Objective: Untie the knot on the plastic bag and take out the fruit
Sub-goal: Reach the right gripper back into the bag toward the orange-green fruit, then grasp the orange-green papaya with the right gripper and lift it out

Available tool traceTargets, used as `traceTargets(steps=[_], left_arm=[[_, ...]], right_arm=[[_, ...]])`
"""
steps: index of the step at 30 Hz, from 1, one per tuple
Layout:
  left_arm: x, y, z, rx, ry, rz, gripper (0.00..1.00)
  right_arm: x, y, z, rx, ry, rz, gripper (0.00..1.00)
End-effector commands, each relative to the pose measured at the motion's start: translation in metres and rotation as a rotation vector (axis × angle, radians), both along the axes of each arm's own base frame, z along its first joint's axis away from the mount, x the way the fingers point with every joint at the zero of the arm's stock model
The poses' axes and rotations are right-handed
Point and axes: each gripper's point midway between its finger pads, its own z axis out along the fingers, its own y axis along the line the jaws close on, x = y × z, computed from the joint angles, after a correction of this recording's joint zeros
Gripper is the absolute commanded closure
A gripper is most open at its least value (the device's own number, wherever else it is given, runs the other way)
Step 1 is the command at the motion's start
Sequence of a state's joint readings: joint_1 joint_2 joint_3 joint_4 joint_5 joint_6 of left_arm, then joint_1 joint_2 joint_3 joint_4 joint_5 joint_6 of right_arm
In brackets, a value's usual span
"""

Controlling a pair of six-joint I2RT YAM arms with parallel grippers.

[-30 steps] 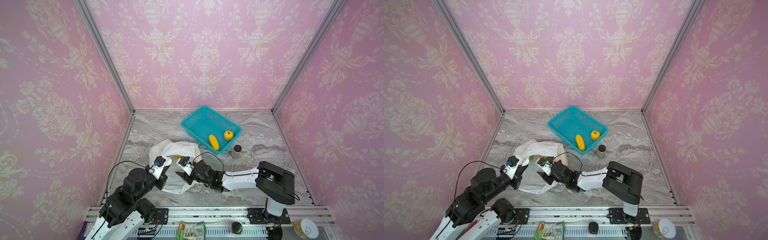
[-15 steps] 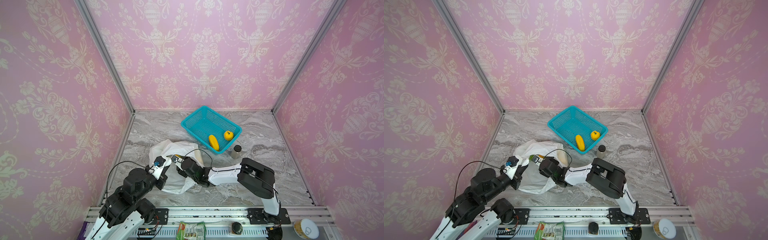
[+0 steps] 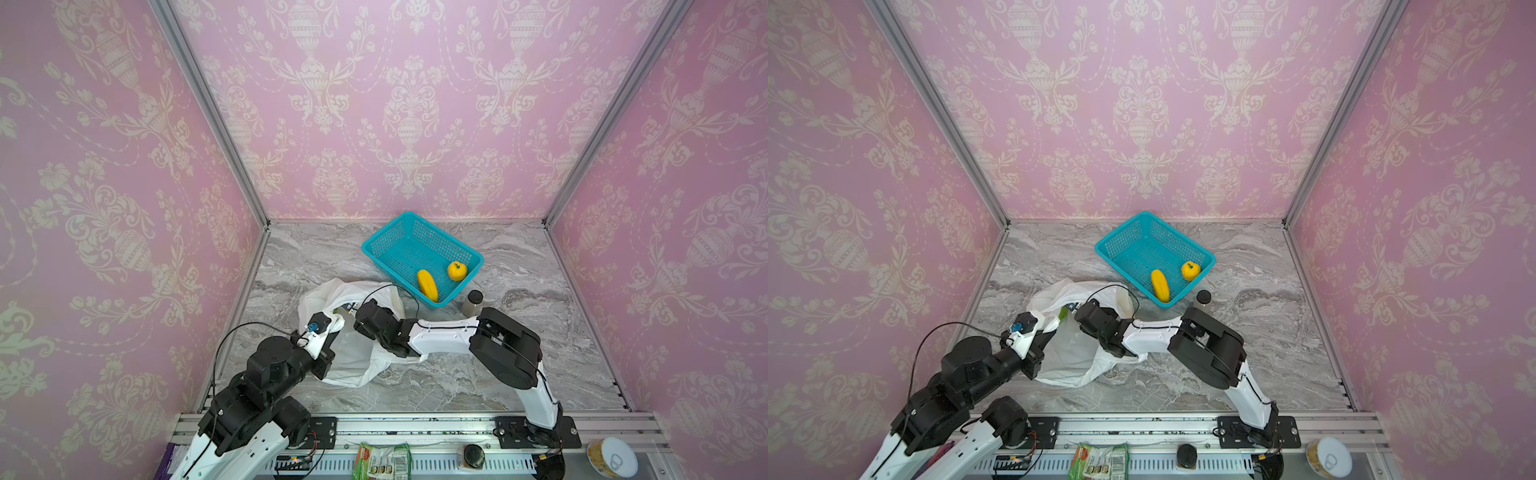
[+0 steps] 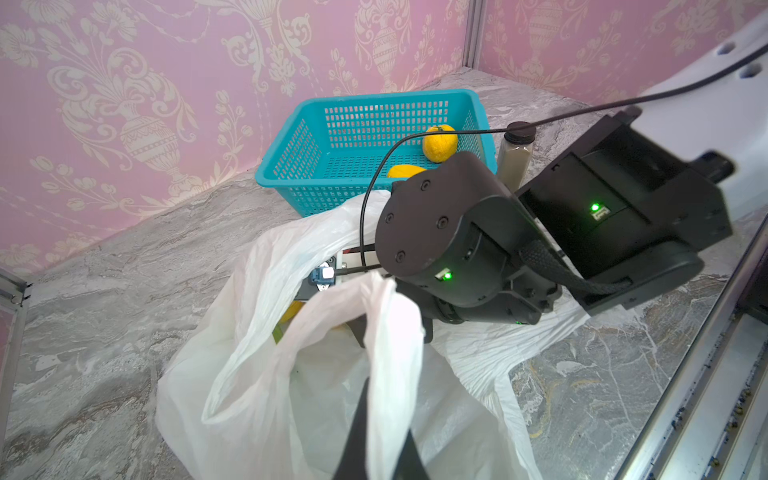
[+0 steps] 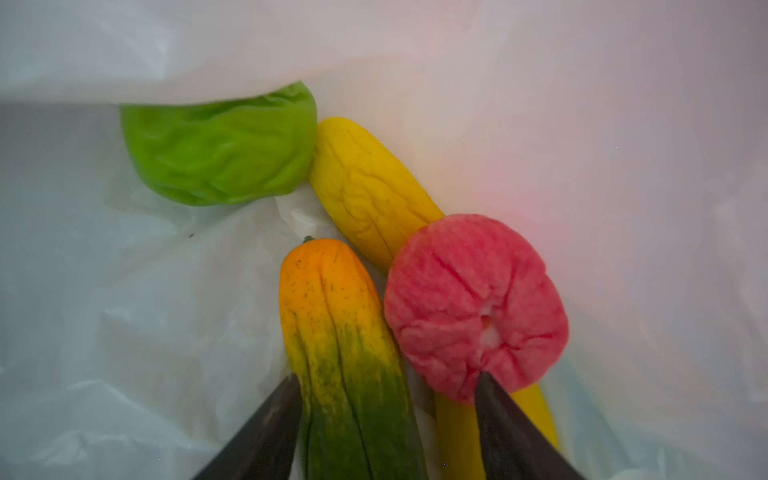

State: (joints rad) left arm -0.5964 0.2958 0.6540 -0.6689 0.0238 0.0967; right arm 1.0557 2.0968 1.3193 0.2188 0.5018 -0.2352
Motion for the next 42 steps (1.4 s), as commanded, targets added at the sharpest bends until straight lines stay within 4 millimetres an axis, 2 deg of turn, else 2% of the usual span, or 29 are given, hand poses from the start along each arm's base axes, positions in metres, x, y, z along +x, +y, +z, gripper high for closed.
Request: traceTargets(steps=[1, 10, 13, 15, 18, 23, 29, 33, 34, 42], left_arm=[[-0.001, 0.002, 0.01, -0.015, -0.032, 0.003, 1.0], [-0.001, 0.003, 0.01, -0.014, -0.031, 0.007, 1.0], [-0.001, 0.003, 0.01, -0.015, -0.032, 0.007, 1.0], [-0.001, 0.003, 0.01, -0.015, -0.033, 0.007, 1.0], [0.0, 0.003, 0.009, -0.012, -0.029, 0.009, 1.0], [0.0, 0.003, 0.01, -0.014, -0.029, 0.007, 1.0], [0.0, 0.0, 0.007, -0.01, -0.015, -0.003, 1.0], [-0.001, 0.0, 0.008, -0.014, -0.02, -0.006, 1.0], [-0.001, 0.0, 0.008, -0.017, -0.022, -0.009, 1.0], [-0.001, 0.0, 0.008, -0.017, -0.02, -0.009, 1.0]], right_arm=[[0.007, -0.006, -0.03, -0.048, 0.068, -0.019, 0.3], [0.013, -0.013, -0.067, -0.077, 0.189, -0.035, 0.28], [0.011, -0.011, -0.07, -0.069, 0.207, -0.023, 0.3], [0.008, -0.009, -0.066, -0.057, 0.211, -0.017, 0.37], [0.006, -0.008, -0.048, -0.015, 0.204, -0.009, 0.47], [-0.005, -0.003, -0.018, 0.069, 0.168, 0.028, 0.54], [-0.028, 0.006, 0.021, 0.091, 0.09, 0.07, 0.6], [-0.048, 0.009, 0.05, 0.196, 0.088, 0.136, 0.61], [-0.056, 0.005, 0.051, 0.214, 0.103, 0.157, 0.61], [-0.097, -0.009, 0.1, 0.402, 0.105, 0.301, 0.63]])
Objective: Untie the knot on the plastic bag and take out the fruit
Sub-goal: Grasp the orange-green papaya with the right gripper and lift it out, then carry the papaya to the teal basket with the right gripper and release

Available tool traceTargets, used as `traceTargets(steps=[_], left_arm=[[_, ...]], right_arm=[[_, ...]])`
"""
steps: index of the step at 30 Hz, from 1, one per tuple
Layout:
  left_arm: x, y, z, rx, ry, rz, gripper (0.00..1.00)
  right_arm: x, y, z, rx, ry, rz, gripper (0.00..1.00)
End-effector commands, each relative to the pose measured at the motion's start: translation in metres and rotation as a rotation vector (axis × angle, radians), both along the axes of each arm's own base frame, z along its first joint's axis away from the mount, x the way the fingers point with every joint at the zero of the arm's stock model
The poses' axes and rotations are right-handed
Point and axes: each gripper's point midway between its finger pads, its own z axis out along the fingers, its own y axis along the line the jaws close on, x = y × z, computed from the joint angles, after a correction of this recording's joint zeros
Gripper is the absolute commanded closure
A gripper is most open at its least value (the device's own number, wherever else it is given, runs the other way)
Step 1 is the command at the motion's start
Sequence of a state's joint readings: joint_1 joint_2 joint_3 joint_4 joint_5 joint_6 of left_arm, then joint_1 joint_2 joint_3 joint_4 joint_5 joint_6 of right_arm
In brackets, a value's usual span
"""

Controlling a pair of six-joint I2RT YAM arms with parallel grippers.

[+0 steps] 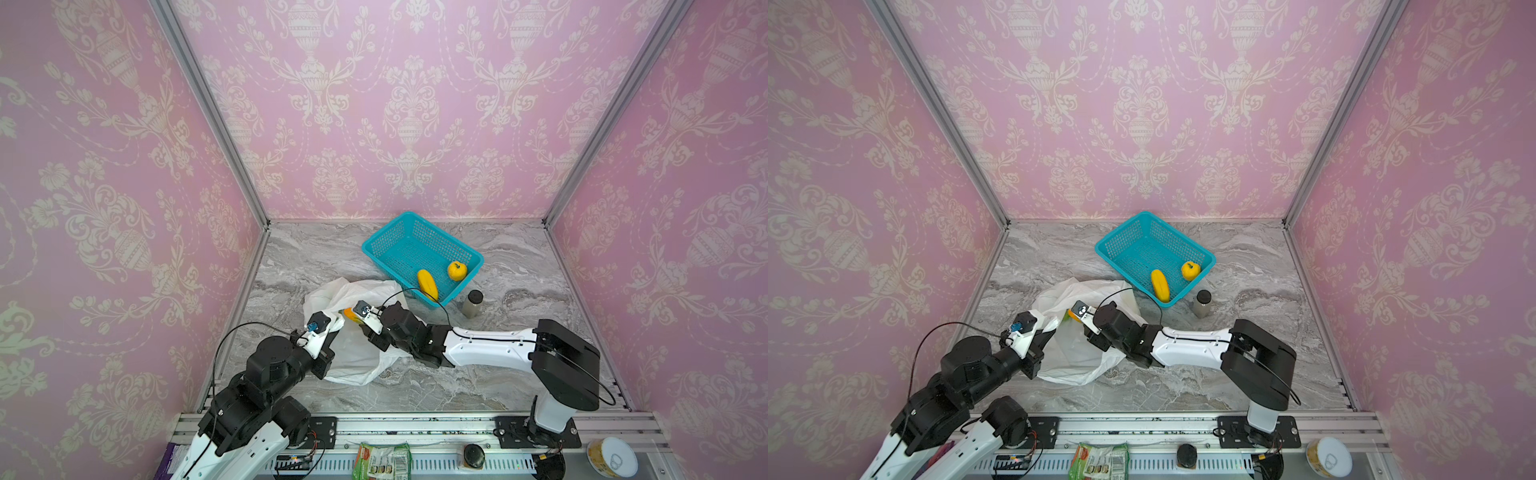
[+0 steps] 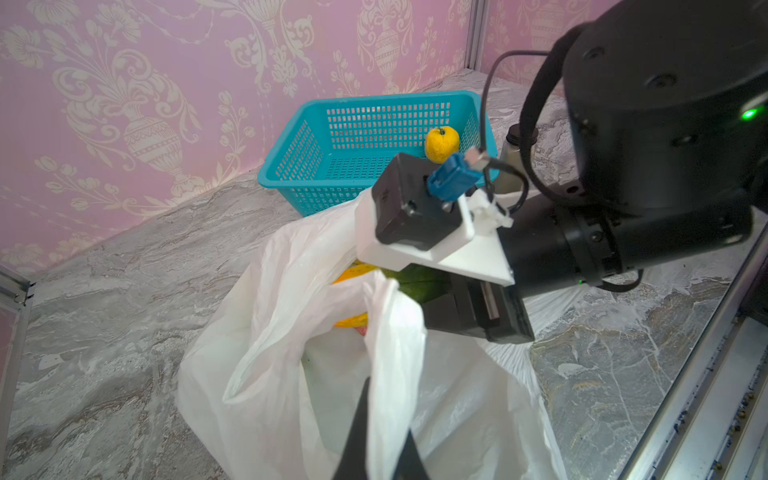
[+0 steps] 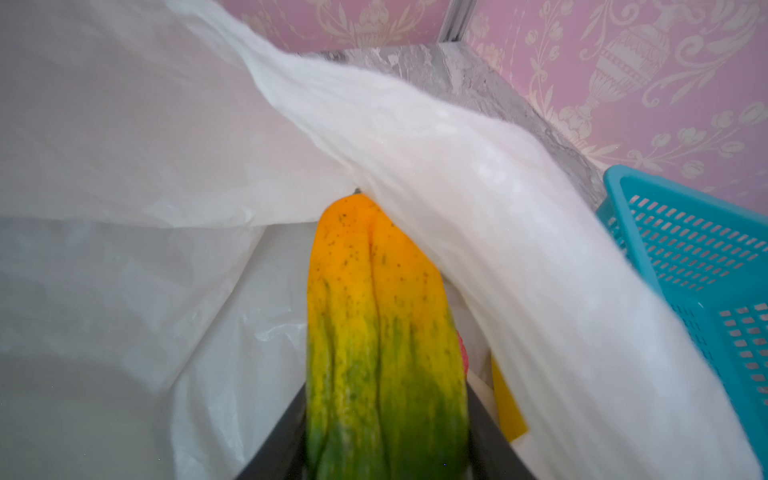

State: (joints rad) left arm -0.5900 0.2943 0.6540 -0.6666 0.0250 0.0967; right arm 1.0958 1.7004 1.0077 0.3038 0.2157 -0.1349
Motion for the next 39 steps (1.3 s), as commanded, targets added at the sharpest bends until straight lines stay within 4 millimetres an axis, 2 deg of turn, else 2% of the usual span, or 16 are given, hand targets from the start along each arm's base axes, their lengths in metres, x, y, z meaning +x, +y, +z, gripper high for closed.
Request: traceTargets(steps=[1, 5, 8, 11, 13, 15, 19, 23, 26, 28, 33, 36, 39], left_arm=[[-0.002, -0.001, 0.007, -0.014, -0.018, -0.015, 1.0], [-0.002, -0.001, 0.008, -0.016, -0.022, -0.012, 1.0], [-0.001, 0.0, 0.007, -0.014, -0.019, -0.009, 1.0], [-0.002, -0.001, 0.007, -0.013, -0.019, -0.012, 1.0], [-0.002, -0.001, 0.008, -0.015, -0.021, -0.013, 1.0], [-0.002, -0.001, 0.008, -0.015, -0.022, -0.013, 1.0], [-0.001, 0.0, 0.007, -0.012, -0.019, -0.009, 1.0], [-0.002, 0.0, 0.009, -0.015, -0.024, -0.009, 1.0], [-0.002, 0.001, 0.009, -0.017, -0.027, -0.008, 1.0], [-0.002, 0.001, 0.009, -0.015, -0.025, -0.007, 1.0], [-0.002, 0.001, 0.009, -0.015, -0.026, -0.007, 1.0], [-0.002, 0.001, 0.009, -0.017, -0.028, -0.006, 1.0], [-0.002, 0.001, 0.009, -0.016, -0.027, -0.006, 1.0]], right_arm=[[-0.019, 0.0, 0.031, 0.152, -0.005, 0.074, 0.63], [-0.034, -0.021, 0.063, 0.298, -0.032, 0.091, 0.64], [-0.033, -0.05, 0.09, 0.4, -0.055, 0.048, 0.65], [-0.022, -0.092, 0.115, 0.54, -0.072, -0.04, 0.67], [-0.008, -0.129, 0.123, 0.657, -0.075, -0.143, 0.64], [0.007, -0.166, 0.125, 0.74, -0.095, -0.276, 0.61], [0.041, -0.235, 0.11, 0.808, -0.069, -0.6, 0.62], [0.075, -0.276, 0.082, 0.79, 0.042, -0.835, 0.64], [0.1, -0.287, 0.053, 0.741, 0.181, -0.927, 0.65], [0.117, -0.288, 0.032, 0.69, 0.307, -0.975, 0.65], [0.157, -0.265, -0.014, 0.536, 0.552, -0.96, 0.67], [0.175, -0.254, -0.044, 0.494, 0.68, -0.95, 0.71], [0.184, -0.243, -0.068, 0.469, 0.798, -0.944, 0.73]])
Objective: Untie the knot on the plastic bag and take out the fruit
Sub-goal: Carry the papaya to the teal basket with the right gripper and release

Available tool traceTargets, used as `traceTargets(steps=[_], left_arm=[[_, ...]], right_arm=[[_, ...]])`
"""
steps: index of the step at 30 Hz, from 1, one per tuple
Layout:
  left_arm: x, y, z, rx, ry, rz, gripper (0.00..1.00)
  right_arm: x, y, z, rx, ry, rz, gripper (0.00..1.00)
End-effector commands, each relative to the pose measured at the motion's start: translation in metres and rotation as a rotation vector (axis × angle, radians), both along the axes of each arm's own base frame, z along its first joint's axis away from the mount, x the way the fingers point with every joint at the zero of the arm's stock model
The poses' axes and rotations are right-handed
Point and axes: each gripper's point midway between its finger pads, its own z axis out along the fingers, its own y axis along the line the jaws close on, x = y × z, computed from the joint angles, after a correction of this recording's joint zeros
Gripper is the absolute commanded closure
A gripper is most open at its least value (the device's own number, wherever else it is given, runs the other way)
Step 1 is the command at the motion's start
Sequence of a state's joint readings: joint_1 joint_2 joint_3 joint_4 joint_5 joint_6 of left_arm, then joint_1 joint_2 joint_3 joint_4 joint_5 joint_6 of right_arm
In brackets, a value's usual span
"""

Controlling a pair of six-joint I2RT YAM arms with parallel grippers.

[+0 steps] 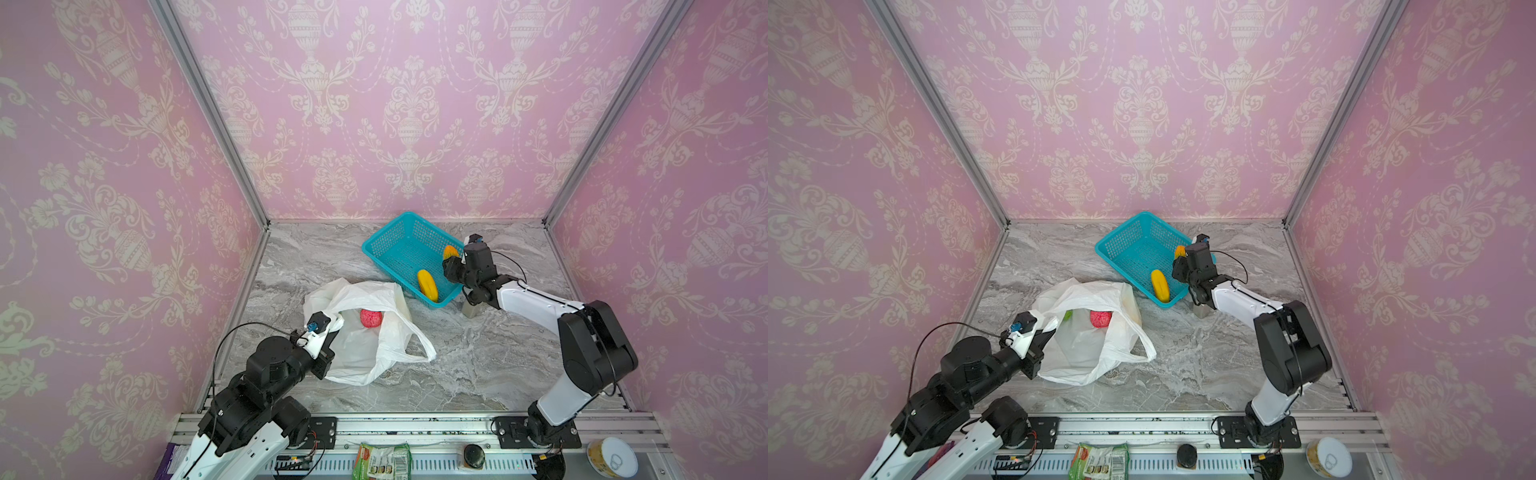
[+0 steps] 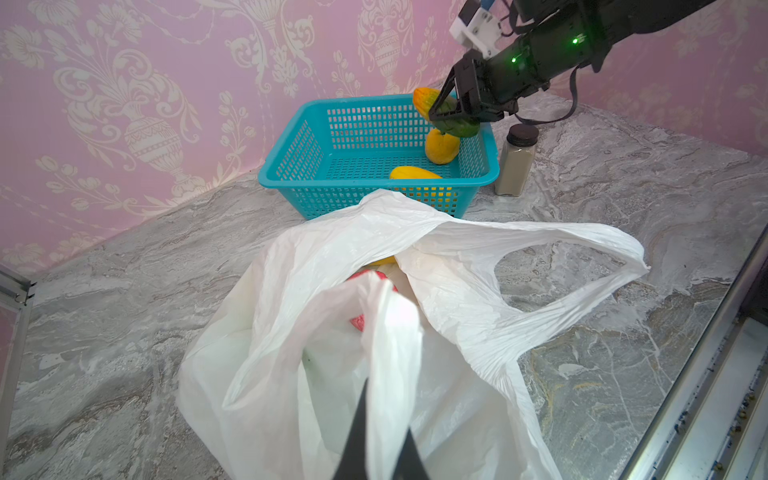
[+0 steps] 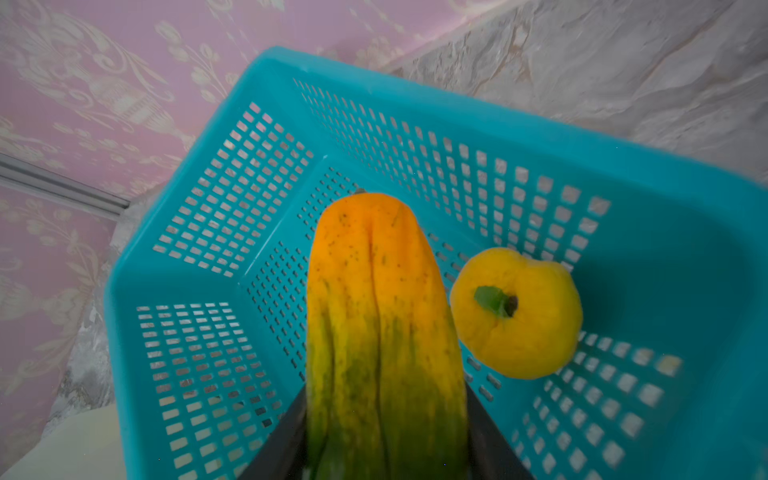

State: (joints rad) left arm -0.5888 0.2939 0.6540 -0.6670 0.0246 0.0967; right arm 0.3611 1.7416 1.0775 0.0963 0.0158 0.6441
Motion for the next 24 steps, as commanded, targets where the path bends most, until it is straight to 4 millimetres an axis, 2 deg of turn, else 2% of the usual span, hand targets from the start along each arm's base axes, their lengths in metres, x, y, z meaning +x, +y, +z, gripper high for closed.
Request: traceTargets(steps=[1, 3, 4, 5, 8, 12, 14, 16, 17, 20, 24], left_arm=[[-0.002, 0.001, 0.009, -0.014, -0.026, -0.006, 1.0], [-0.002, 0.001, 0.009, -0.014, -0.026, -0.005, 1.0], [-0.002, 0.001, 0.009, -0.016, -0.028, -0.005, 1.0], [-0.002, 0.001, 0.009, -0.015, -0.027, -0.005, 1.0], [-0.002, 0.002, 0.01, -0.016, -0.029, -0.002, 1.0], [-0.002, 0.001, 0.009, -0.015, -0.026, -0.003, 1.0], [-0.001, 0.001, 0.008, -0.014, -0.026, -0.002, 1.0], [-0.002, 0.002, 0.009, -0.015, -0.028, -0.001, 1.0], [-0.001, 0.002, 0.009, -0.015, -0.028, 0.0, 1.0], [-0.002, 0.002, 0.009, -0.016, -0.028, -0.002, 1.0], [-0.002, 0.002, 0.009, -0.015, -0.027, -0.002, 1.0]], right_arm=[[-0.014, 0.014, -0.04, 0.052, 0.217, 0.063, 0.71], [-0.016, 0.014, -0.053, 0.042, 0.25, 0.071, 0.68], [-0.006, 0.017, -0.044, 0.047, 0.222, 0.073, 0.66], [-0.005, 0.017, -0.045, 0.042, 0.217, 0.07, 0.64], [-0.004, 0.017, -0.046, 0.043, 0.207, 0.069, 0.59], [-0.001, 0.017, -0.039, 0.051, 0.181, 0.071, 0.43], [-0.001, 0.017, -0.036, 0.043, 0.173, 0.071, 0.39], [-0.009, 0.012, -0.047, 0.027, 0.191, 0.066, 0.33], [-0.009, 0.011, -0.046, 0.027, 0.186, 0.067, 0.31], [-0.012, 0.012, -0.037, 0.034, 0.156, 0.08, 0.24], [-0.02, 0.01, -0.012, 0.033, 0.07, 0.091, 0.13]])
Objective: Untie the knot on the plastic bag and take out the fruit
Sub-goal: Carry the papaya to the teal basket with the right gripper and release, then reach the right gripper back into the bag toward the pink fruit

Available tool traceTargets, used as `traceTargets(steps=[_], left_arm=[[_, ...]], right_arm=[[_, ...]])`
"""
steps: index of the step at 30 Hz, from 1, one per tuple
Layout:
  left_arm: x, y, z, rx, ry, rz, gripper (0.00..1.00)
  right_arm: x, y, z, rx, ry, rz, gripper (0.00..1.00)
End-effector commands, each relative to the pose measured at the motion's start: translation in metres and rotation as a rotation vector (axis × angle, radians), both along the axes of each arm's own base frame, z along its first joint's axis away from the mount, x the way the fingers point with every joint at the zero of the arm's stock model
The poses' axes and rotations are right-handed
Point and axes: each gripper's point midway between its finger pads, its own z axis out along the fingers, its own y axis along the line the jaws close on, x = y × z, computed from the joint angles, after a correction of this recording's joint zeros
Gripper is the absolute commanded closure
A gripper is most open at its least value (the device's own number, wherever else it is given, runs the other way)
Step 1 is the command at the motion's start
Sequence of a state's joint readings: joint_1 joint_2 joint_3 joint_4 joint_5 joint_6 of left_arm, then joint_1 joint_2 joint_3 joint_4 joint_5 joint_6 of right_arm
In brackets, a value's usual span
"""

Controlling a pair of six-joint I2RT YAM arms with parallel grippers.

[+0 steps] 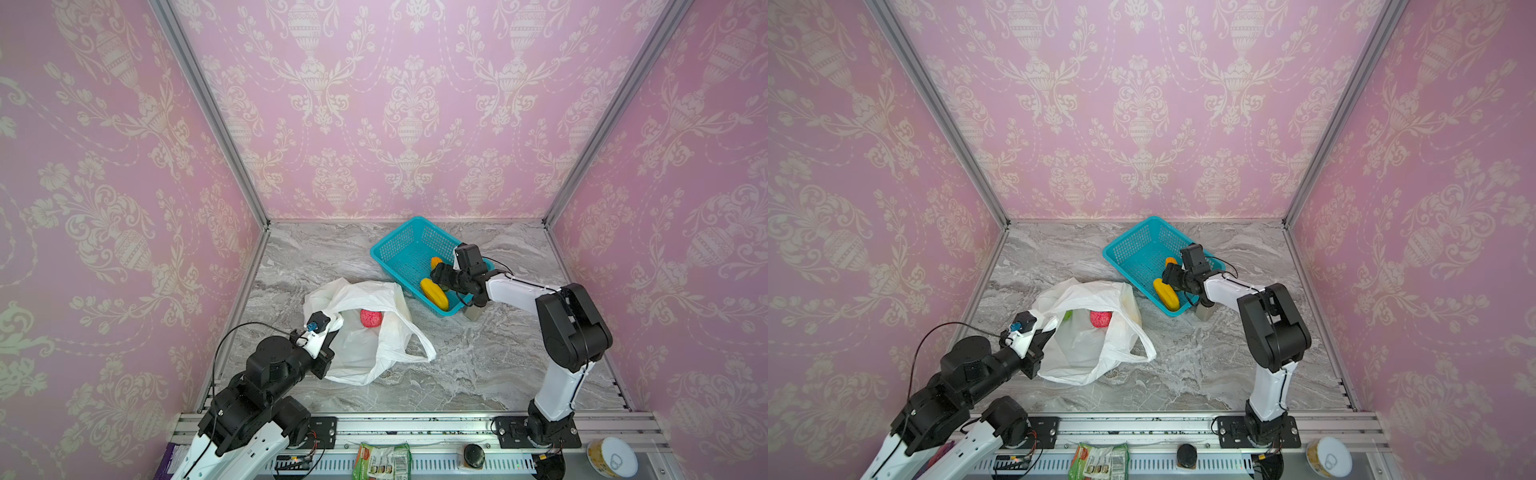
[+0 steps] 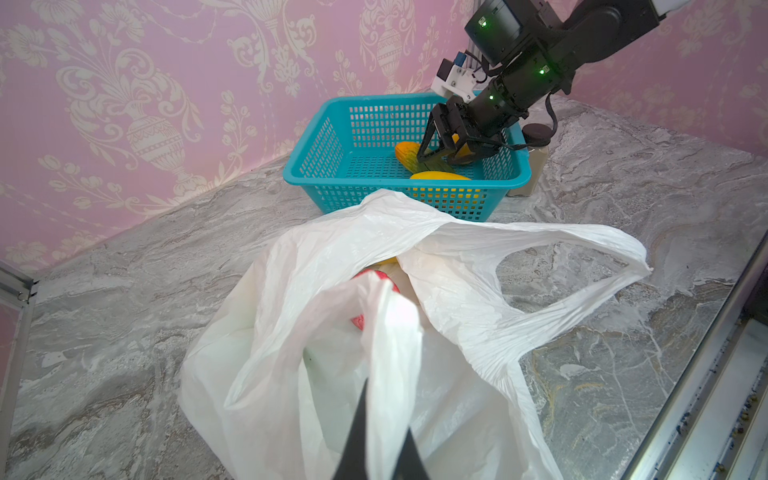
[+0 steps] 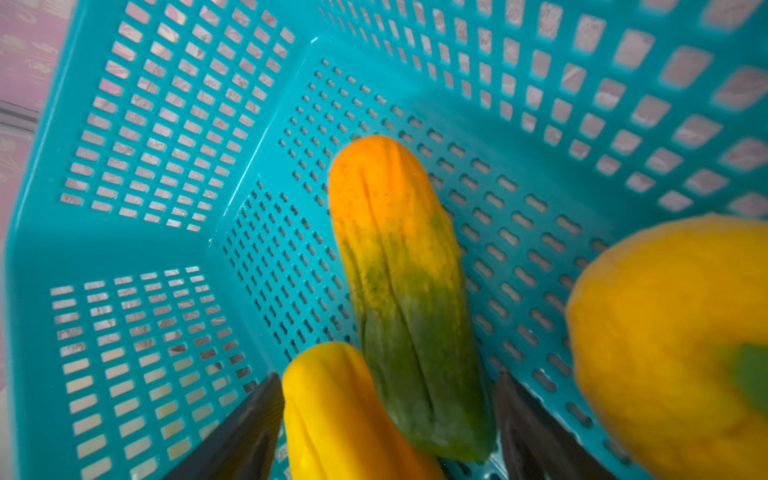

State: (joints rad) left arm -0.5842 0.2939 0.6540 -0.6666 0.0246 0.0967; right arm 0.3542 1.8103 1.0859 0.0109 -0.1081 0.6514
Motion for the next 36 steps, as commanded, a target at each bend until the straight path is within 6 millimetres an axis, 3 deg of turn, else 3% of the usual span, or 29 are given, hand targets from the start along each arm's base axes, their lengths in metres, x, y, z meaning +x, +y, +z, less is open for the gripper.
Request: traceTargets(steps=[1, 5, 10, 14, 17, 21, 25, 29, 36], left_arm=[[-0.002, 0.001, 0.009, -0.014, -0.027, -0.005, 1.0], [-0.002, 0.001, 0.009, -0.016, -0.027, -0.008, 1.0], [-0.003, 0.001, 0.01, -0.018, -0.03, -0.006, 1.0], [-0.002, 0.0, 0.009, -0.016, -0.027, -0.008, 1.0], [-0.003, 0.0, 0.009, -0.016, -0.026, -0.013, 1.0], [-0.003, 0.0, 0.009, -0.017, -0.025, -0.012, 1.0], [-0.003, 0.0, 0.009, -0.017, -0.027, -0.015, 1.0], [-0.004, 0.0, 0.009, -0.019, -0.027, -0.017, 1.0], [-0.004, 0.0, 0.01, -0.02, -0.029, -0.016, 1.0]], right_arm=[[-0.004, -0.002, 0.036, 0.002, -0.122, 0.011, 0.12], [-0.019, 0.001, 0.065, -0.03, -0.251, 0.046, 0.07], [-0.046, 0.02, 0.102, -0.096, -0.414, 0.124, 0.07], [-0.079, 0.05, 0.139, -0.127, -0.617, 0.241, 0.12], [-0.115, 0.082, 0.161, -0.135, -0.772, 0.375, 0.14], [-0.158, 0.114, 0.176, -0.152, -0.914, 0.53, 0.16], [-0.19, 0.141, 0.18, -0.125, -0.991, 0.672, 0.19], [-0.215, 0.172, 0.168, -0.141, -1.017, 0.798, 0.21], [-0.207, 0.217, 0.122, -0.233, -0.896, 0.899, 0.28]])
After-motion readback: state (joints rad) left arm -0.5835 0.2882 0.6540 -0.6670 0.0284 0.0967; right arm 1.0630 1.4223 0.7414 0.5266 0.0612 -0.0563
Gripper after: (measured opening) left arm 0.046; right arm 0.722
